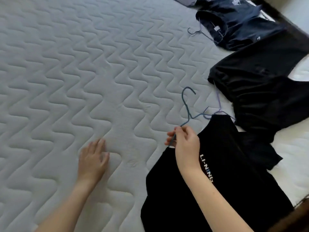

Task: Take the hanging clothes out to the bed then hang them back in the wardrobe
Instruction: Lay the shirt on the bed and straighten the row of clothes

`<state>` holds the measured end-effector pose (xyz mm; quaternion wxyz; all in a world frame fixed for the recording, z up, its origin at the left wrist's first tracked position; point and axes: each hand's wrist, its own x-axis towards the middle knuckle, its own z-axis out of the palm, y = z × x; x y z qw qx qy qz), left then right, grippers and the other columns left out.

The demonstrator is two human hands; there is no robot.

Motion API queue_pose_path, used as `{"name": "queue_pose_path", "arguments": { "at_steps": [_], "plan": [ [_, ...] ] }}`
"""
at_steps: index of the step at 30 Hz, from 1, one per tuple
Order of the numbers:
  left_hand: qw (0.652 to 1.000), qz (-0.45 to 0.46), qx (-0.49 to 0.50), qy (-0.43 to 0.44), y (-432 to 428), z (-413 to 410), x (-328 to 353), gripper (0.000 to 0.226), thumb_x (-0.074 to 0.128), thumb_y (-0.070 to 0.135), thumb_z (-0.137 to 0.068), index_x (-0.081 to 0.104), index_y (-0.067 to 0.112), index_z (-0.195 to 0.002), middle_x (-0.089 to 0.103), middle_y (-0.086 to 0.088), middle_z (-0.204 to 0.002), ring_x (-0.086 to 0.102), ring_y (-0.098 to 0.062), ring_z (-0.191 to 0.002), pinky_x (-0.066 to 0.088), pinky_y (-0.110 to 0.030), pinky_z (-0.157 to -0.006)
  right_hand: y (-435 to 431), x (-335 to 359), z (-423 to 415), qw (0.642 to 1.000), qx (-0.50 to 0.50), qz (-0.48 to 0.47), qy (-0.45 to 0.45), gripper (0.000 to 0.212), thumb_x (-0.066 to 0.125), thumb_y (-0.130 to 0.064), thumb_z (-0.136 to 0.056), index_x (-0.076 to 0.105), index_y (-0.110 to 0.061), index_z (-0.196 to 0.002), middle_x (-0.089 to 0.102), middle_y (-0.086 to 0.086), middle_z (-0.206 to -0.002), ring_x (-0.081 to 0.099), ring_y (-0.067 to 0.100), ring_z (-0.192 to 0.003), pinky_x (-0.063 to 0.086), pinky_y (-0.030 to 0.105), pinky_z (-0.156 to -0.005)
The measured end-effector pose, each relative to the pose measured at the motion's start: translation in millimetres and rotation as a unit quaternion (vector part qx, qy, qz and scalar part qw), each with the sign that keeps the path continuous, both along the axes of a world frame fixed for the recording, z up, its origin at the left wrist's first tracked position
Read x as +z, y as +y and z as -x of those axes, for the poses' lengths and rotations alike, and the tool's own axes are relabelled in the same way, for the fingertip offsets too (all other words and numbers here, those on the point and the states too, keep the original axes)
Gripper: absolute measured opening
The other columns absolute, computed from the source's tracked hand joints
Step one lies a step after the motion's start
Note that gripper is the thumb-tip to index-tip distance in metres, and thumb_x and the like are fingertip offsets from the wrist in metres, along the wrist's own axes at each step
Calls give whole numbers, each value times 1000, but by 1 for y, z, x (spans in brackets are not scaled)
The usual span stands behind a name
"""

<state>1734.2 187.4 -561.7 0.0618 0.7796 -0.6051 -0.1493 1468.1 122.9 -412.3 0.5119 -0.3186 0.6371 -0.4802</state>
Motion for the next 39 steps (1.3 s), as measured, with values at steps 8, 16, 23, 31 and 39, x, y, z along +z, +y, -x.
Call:
{"name": "queue_pose_path", "arguments": {
  "at_steps": [8, 16, 23, 31, 39],
  "plan": [
    [995, 82, 4, -48, 5, -11, -54, 60, 36, 37, -88, 49, 11, -141, 51, -15, -142, 43, -37, -131, 33, -54, -109, -68, -88, -51, 995, 40, -42, 82, 18, 48, -7, -98, 57, -1, -84, 63, 4, -69, 62, 11, -54, 57, 34, -65],
    [996, 72, 19, -54, 7, -9, -51, 61, 37, 39, -84, 52, 16, -139, 53, -9, -142, 45, -34, -130, 32, -53, -108, -126, -104, -116, 994, 54, -30, 85, 19, 47, -8, -99, 60, 2, -90, 64, 4, -71, 62, 13, -57, 57, 33, -66],
    [994, 84, 21, -65, 6, -12, -57, 60, 37, 39, -85, 54, 15, -137, 54, -9, -141, 48, -33, -128, 35, -54, -107, -156, -128, -133, 990, 66, -66, 103, 19, 47, -10, -99, 58, -1, -87, 63, 5, -73, 64, 16, -59, 60, 36, -68],
    [994, 84, 19, -64, 7, -10, -55, 60, 38, 40, -84, 53, 18, -138, 54, -7, -141, 44, -30, -130, 33, -51, -108, -172, -145, -129, 909, 226, -113, 332, 29, 44, -16, -95, 65, 3, -95, 65, 12, -92, 64, 26, -89, 50, 30, -79],
    [998, 37, 20, -53, 6, -10, -43, 62, 36, 40, -84, 51, 18, -139, 52, -7, -142, 42, -29, -131, 28, -49, -110, -153, -118, -105, 901, 286, -79, 316, 22, 45, -24, -99, 54, -9, -86, 55, 5, -87, 50, 21, -82, 37, 29, -71]
  ]
}}
